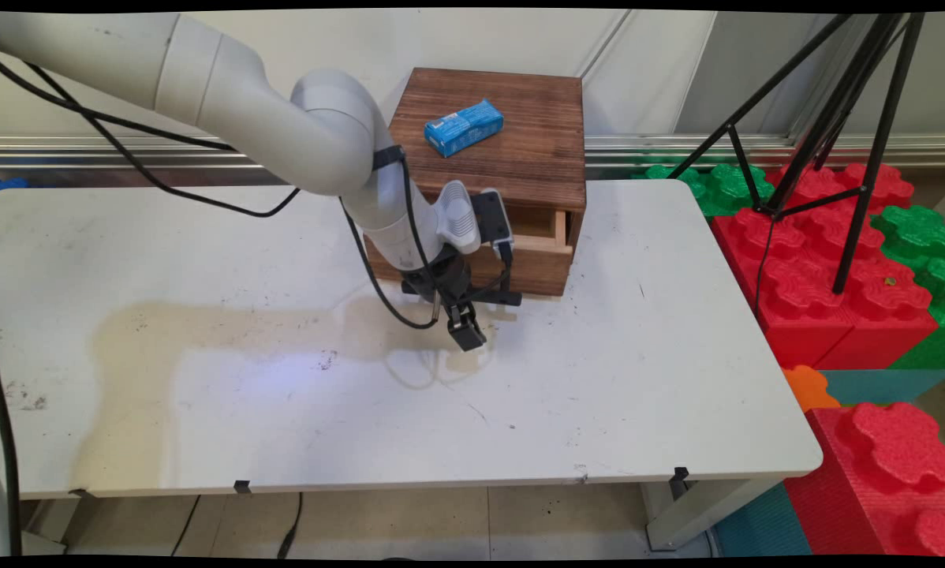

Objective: Open the drawer

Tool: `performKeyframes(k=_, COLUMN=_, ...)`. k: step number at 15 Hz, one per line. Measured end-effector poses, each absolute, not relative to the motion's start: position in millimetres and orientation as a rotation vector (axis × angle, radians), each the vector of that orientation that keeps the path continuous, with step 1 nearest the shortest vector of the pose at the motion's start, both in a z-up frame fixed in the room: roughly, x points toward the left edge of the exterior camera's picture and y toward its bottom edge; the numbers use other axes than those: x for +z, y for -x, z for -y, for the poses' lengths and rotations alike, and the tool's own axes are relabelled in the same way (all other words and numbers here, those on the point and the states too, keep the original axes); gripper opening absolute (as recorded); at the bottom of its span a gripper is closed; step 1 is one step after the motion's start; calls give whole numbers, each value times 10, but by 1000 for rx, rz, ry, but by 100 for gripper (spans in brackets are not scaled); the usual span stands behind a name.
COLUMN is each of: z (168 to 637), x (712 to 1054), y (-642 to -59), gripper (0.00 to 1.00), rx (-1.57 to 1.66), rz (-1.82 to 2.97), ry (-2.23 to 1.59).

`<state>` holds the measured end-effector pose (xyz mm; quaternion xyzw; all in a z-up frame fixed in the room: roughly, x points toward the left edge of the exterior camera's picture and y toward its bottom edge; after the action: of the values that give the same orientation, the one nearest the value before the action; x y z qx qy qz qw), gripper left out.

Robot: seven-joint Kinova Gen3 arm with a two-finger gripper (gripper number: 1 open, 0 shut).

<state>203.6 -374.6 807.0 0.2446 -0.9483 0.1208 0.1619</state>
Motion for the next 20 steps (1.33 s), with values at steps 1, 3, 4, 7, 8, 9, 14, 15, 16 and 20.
performKeyframes(k=1, z=3711, x=8079, y=-2032, gripper=100, rx=344, rz=2708, ry=-698)
performKeyframes(k=3, z=3606, x=8105, y=-2026, gripper=100, rx=342, rz=2715, ry=-704)
performKeyframes(k=4, z=3560, x=8116, y=-2025, gripper=100, rx=340, rz=2717, ry=-710)
performKeyframes(k=7, z=3397, x=8149, y=-2012, gripper=100, rx=325, rz=2725, ry=-715)
performKeyframes(k=8, z=3364, x=8154, y=-2008, gripper=100, rx=321, rz=2726, ry=-715)
performKeyframes(k=9, z=3319, x=8162, y=-2001, gripper=100, rx=316, rz=2728, ry=-714)
performKeyframes(k=14, z=3120, x=8192, y=-1967, gripper=100, rx=292, rz=2736, ry=-714)
performKeyframes(k=15, z=3073, x=8197, y=-1961, gripper=100, rx=285, rz=2738, ry=-713)
performKeyframes(k=16, z=3026, x=8200, y=-1953, gripper=100, rx=276, rz=2741, ry=-711)
performKeyframes(k=20, z=2880, x=8210, y=-1933, gripper=100, rx=249, rz=2750, ry=-706)
